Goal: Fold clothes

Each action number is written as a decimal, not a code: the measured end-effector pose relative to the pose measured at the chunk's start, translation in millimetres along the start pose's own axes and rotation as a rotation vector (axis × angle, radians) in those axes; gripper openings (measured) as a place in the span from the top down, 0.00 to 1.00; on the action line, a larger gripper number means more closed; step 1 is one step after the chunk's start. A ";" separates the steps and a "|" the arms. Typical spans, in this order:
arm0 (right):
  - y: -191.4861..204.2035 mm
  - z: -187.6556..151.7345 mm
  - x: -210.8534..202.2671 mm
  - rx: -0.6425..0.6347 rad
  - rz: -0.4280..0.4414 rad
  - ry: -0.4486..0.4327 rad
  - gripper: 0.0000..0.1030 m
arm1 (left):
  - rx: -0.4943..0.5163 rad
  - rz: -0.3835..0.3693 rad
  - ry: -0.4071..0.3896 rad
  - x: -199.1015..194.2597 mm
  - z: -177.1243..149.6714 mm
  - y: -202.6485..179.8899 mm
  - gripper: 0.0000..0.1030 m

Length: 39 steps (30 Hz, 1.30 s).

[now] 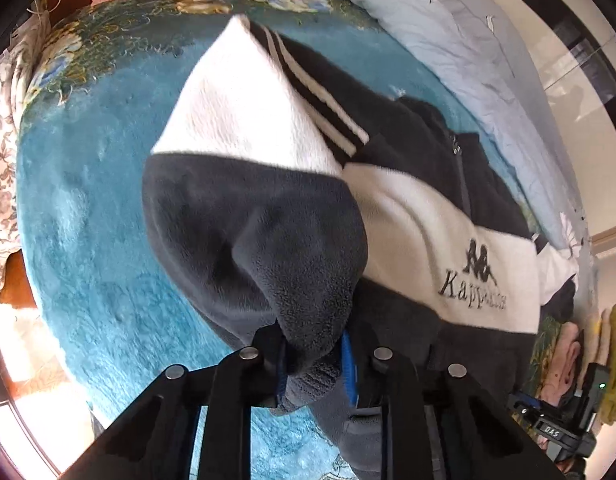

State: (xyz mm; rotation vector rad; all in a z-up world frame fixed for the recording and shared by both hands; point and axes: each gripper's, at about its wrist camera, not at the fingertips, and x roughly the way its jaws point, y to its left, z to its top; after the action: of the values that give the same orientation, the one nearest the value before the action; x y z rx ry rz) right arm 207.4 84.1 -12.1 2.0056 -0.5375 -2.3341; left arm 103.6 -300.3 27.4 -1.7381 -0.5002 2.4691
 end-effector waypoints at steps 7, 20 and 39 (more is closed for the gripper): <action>-17.1 8.1 -5.3 0.052 -0.019 -0.002 0.47 | -0.134 0.155 -0.181 -54.0 99.3 73.7 0.78; -26.5 8.7 -14.6 0.068 -0.007 -0.026 0.47 | -0.432 0.109 -0.187 -51.9 111.9 130.7 0.41; -8.8 -31.3 13.1 0.093 0.302 0.017 0.78 | -0.346 -0.139 0.077 21.7 -78.9 26.1 0.41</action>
State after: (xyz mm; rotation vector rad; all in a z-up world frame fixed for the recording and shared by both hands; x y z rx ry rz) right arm 237.1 81.6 -30.6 1.8247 -0.8931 -2.1465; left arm 172.2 -302.3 -24.1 -1.8286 -1.0552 2.3156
